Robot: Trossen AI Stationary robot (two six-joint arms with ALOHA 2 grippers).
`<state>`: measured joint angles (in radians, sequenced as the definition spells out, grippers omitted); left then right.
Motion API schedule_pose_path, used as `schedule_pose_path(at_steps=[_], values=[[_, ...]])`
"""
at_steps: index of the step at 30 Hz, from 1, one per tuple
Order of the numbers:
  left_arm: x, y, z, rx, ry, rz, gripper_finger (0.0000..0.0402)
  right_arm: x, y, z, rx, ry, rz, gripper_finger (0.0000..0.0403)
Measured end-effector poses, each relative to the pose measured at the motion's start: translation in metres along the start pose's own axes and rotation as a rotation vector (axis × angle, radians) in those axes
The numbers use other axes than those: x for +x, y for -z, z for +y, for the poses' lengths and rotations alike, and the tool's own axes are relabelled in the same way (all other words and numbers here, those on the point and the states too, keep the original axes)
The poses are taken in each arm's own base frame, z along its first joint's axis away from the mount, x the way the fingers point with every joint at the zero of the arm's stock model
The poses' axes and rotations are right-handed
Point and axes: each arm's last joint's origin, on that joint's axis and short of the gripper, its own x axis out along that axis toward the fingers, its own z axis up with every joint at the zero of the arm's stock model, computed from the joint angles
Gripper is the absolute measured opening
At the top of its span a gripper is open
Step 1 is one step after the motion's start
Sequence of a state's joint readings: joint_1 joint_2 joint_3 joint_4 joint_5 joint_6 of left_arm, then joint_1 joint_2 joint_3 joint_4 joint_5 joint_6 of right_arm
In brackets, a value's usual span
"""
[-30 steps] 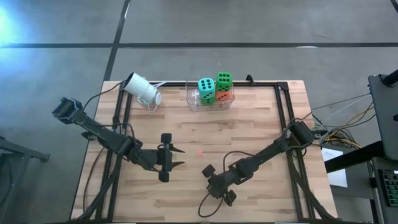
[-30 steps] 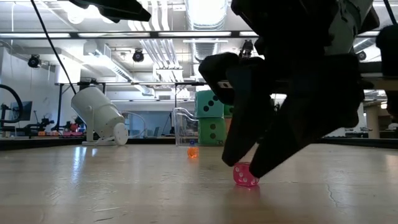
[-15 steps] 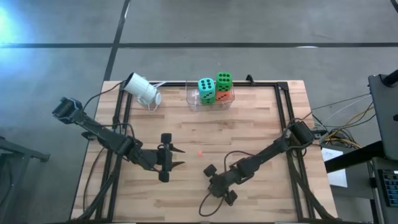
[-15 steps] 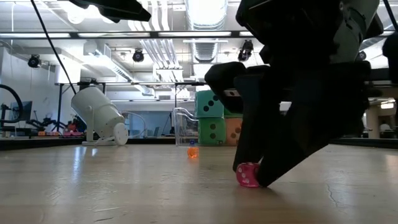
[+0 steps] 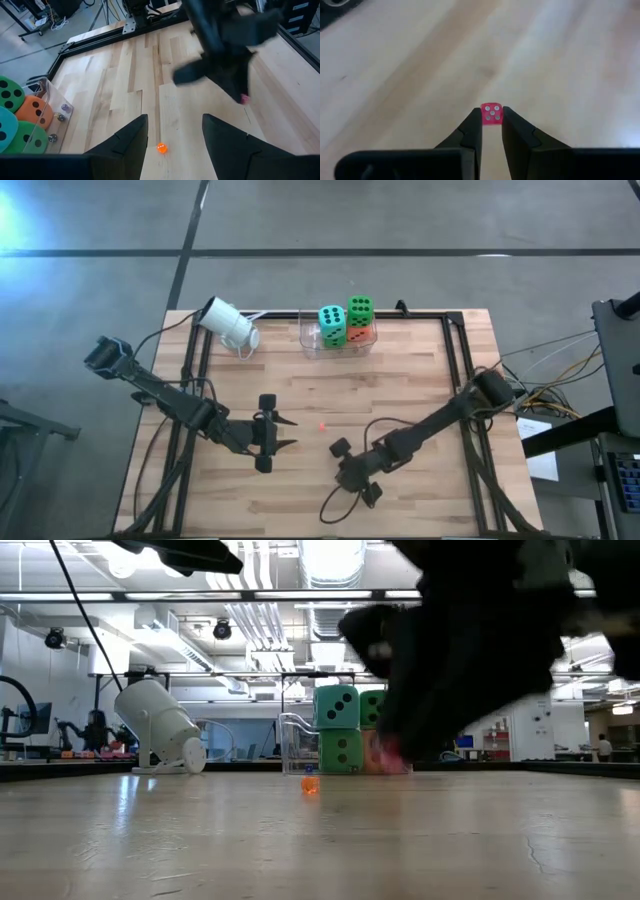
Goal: Pick & Place Dice
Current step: Put the small red dice into the transparent bin
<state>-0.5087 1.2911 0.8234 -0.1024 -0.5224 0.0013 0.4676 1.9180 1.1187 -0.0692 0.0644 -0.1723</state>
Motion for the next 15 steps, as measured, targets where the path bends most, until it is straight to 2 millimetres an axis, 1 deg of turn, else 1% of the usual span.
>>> schedule_pose_path(at_steps=[4, 7, 11, 15], values=[[0.0, 0.0, 0.0, -0.001, 0.0, -0.002, 0.0193, -0.033, -0.004, -0.013, 0.009, 0.117, 0.048, 0.0046], [0.0, 0.0, 0.0, -0.001, 0.0, -0.003, 0.0191, -0.058, -0.005, -0.031, 0.055, 0.235, 0.048, 0.0046], [0.0, 0.0, 0.0, -0.002, 0.0, -0.005, 0.0189, -0.082, 0.009, -0.064, 0.15, 0.397, 0.06, 0.0046], [0.0, 0.0, 0.0, -0.002, 0.0, -0.005, 0.0189, -0.106, 0.032, -0.102, 0.261, 0.515, 0.071, 0.0048]])
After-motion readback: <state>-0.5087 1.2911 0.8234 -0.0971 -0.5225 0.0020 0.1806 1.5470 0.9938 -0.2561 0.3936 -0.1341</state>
